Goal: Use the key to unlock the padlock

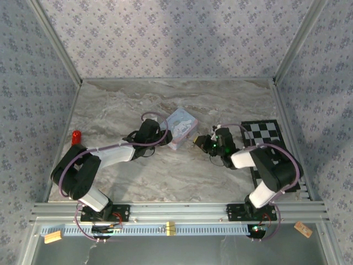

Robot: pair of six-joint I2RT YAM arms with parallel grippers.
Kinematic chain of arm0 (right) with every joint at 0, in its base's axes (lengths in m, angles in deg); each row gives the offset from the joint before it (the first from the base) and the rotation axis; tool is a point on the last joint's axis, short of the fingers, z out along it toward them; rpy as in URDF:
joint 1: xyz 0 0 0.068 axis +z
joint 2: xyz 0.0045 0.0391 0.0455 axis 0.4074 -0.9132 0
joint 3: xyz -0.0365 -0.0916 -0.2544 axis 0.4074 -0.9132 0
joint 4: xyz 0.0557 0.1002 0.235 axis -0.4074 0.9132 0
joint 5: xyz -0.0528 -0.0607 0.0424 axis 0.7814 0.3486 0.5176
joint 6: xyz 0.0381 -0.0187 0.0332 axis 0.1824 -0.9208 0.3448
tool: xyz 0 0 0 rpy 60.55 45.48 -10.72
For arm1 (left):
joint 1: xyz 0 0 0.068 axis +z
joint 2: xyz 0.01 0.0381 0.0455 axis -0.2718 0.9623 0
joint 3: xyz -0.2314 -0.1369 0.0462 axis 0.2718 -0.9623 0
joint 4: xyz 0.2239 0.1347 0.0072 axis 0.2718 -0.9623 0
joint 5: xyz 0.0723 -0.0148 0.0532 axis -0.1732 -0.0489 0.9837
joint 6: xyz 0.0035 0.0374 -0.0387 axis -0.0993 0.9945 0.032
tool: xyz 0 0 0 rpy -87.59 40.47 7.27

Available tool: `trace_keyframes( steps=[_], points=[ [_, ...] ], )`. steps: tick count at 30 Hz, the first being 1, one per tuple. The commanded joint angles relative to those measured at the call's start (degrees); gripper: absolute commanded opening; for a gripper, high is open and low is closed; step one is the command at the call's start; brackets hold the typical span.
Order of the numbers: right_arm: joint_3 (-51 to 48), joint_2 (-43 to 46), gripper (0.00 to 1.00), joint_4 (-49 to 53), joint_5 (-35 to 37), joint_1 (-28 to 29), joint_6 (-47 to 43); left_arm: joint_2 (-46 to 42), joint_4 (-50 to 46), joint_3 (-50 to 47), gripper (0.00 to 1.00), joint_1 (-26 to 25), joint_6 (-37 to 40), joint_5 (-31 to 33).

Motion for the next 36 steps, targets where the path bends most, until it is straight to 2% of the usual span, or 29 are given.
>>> trace_keyframes(
  steps=[1,7,12,18,30,36],
  points=[
    [0.2,6.1,0.0,11.8,2.4,-0.4,-7.0,2.6,-5.8,1.1,0.51,1.5,2.9,-0.6],
    [1.2,15.0,0.0,28.0,4.1,-1.5,-15.6,4.3,-7.6,3.4,0.51,3.8,5.5,-1.4],
    [7.0,20.3,0.0,46.2,5.9,-1.2,-25.0,4.9,-9.9,5.0,0.51,5.9,7.2,-2.5],
    [11.1,24.1,0.0,59.7,9.0,-0.1,-31.3,6.3,-11.6,6.9,0.51,8.2,9.2,-3.8],
    [14.8,20.1,0.0,71.0,13.7,7.2,-32.9,6.7,-17.7,12.4,0.52,13.1,13.0,-5.1],
    [15.4,17.1,0.0,72.3,15.6,10.1,-32.2,1.0,-19.7,11.9,0.53,14.0,14.0,-4.6]
  ],
)
